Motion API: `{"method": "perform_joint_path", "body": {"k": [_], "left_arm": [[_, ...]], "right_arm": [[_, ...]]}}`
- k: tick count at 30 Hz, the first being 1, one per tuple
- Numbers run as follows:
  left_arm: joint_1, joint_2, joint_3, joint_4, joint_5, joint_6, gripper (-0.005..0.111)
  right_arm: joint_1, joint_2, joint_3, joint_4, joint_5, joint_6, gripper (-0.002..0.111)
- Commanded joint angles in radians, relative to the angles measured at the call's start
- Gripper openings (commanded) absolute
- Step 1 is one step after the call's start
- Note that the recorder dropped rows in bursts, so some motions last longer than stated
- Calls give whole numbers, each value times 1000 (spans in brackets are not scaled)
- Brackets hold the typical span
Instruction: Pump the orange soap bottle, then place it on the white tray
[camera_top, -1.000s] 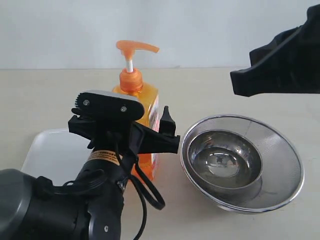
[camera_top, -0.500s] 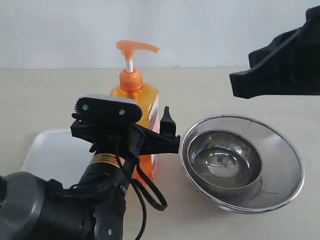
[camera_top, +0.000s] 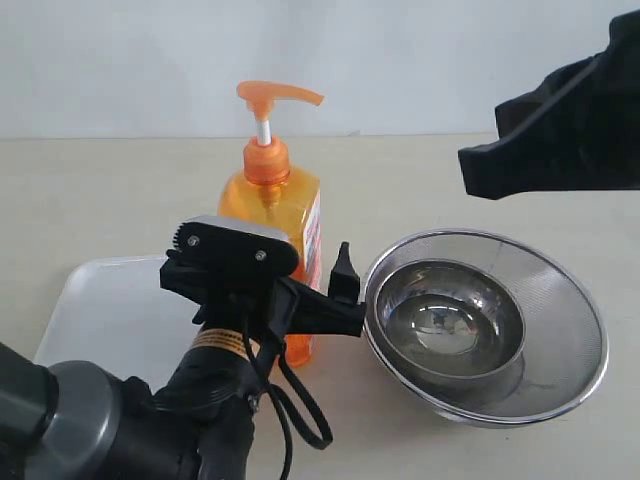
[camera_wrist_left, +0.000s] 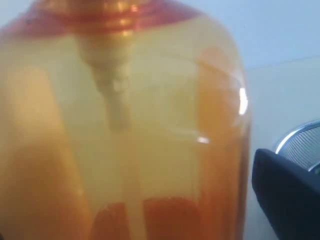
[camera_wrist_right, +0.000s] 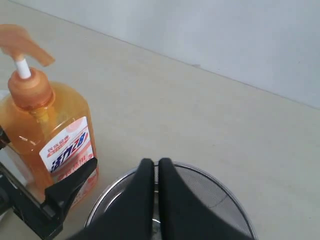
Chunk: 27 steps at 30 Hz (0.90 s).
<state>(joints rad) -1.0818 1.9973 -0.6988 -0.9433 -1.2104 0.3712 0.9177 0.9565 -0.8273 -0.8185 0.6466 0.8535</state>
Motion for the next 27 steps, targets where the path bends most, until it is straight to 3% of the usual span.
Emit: {"method": "perform_joint_path", "body": {"k": [1,27], "left_arm": [[5,1,2,-17,-11,2,97],[38,1,1,-34,-11,-3,97]], "right_arm": [[-2,-4,1,-2,-9,-6,0],[-2,-4,1,16,-26,-18,0]]}}
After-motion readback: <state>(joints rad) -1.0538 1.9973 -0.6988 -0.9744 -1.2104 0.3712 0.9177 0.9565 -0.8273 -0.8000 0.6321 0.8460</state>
